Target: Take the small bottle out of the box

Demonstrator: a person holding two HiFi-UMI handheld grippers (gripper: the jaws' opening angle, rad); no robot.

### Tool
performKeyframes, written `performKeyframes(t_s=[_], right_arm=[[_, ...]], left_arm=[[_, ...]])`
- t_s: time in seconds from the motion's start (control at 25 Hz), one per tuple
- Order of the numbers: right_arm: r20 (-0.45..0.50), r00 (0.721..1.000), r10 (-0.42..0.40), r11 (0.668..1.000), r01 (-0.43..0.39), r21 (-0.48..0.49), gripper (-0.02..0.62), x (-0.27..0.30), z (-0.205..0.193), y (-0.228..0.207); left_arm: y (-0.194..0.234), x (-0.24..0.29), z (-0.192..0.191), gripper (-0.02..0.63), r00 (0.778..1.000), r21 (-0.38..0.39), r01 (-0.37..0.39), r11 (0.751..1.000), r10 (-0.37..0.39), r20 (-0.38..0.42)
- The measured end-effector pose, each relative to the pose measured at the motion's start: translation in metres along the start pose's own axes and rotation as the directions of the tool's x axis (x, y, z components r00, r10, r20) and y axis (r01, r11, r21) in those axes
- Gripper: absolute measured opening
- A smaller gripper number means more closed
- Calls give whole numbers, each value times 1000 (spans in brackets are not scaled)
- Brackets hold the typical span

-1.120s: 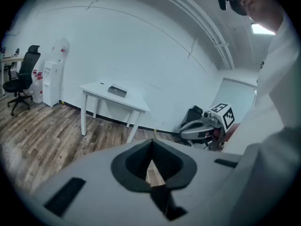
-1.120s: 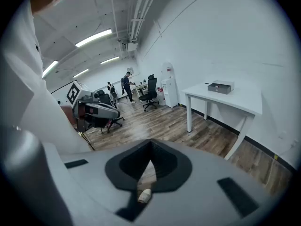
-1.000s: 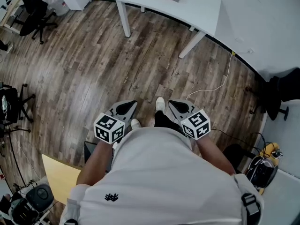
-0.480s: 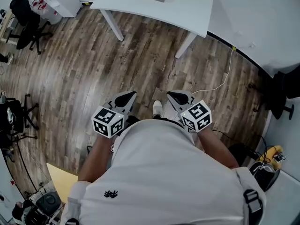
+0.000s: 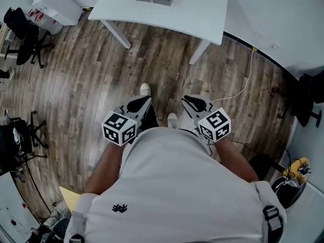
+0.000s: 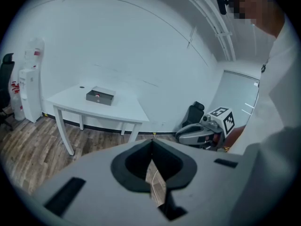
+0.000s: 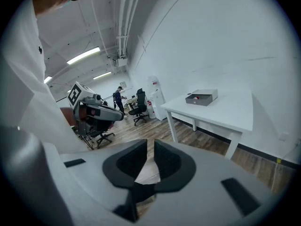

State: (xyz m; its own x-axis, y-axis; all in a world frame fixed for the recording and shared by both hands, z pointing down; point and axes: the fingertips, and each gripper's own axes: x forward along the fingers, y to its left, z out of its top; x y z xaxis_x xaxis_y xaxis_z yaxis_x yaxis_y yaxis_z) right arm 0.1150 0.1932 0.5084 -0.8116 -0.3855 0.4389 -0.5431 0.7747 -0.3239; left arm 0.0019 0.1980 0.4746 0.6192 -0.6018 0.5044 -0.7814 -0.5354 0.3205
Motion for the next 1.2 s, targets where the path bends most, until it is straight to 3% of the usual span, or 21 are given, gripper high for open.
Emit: performKeyframes(t_s=[0.08,0.56,0.88,1.2], right_arm=[[4,1000,-23,1000,23,3,17,9,9,-10],[-9,984,-175,983,176,54,8,81,97,-61],[-42,974,-221,973,223,60,8,136,130,-75],[-39,970,-239,967,242,86,9,142,146,-120]], left_arm=[[15,11,10,6,1000,9,21,1000,-21,8],[139,65,112,8,986,93,166,982,-167,12],[212,90,131,41,984,85,180,980,-181,0],[253,142,175,55,992,88,125,988,-126,-4]])
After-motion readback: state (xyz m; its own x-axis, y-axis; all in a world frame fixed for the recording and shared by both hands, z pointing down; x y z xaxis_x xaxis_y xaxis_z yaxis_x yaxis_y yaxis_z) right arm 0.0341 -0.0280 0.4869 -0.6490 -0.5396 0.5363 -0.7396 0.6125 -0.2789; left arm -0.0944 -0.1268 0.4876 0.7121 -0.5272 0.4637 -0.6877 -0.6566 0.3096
